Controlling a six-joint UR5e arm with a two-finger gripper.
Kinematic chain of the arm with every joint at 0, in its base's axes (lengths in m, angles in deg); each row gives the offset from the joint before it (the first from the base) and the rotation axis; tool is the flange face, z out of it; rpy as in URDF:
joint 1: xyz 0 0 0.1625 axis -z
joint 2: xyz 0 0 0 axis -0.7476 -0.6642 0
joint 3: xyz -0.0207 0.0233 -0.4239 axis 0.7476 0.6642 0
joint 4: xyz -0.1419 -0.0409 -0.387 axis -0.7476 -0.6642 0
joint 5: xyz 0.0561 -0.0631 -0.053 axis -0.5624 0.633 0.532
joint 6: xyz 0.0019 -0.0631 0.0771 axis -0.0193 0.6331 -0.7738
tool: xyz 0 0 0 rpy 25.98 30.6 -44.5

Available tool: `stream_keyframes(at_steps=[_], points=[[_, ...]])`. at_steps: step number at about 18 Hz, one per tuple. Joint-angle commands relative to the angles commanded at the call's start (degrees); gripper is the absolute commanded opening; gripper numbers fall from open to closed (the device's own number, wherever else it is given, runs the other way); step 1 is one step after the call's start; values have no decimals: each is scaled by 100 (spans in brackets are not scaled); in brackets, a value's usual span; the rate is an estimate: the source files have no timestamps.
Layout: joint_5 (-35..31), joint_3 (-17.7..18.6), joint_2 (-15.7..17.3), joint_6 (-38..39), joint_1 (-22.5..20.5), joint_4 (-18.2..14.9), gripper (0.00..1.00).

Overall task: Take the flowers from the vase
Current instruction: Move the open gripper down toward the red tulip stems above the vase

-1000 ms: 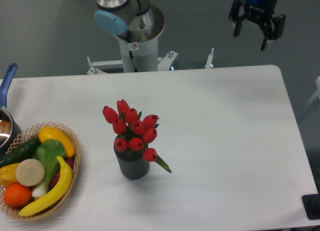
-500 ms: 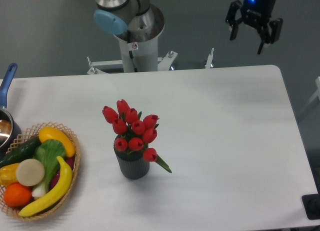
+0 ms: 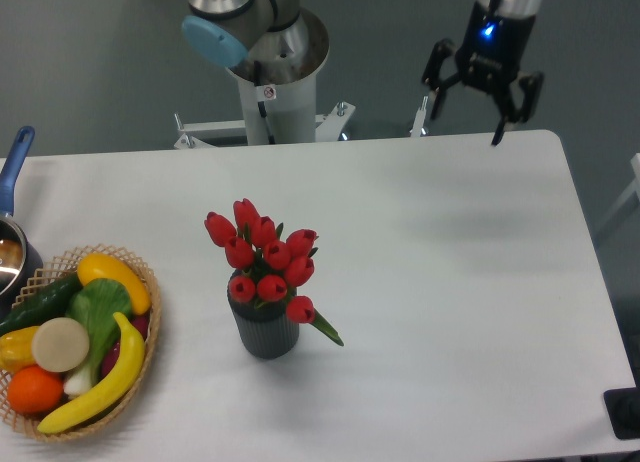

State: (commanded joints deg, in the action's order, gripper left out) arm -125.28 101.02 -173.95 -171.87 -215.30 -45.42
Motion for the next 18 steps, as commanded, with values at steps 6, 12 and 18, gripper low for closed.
stream_keyframes(at_steps=[6,12,18], points=[[1386,597,-44,53,327,589,100],[1855,871,-62,27,643,836,100],[2382,862,-509,18,1047,1205,100]])
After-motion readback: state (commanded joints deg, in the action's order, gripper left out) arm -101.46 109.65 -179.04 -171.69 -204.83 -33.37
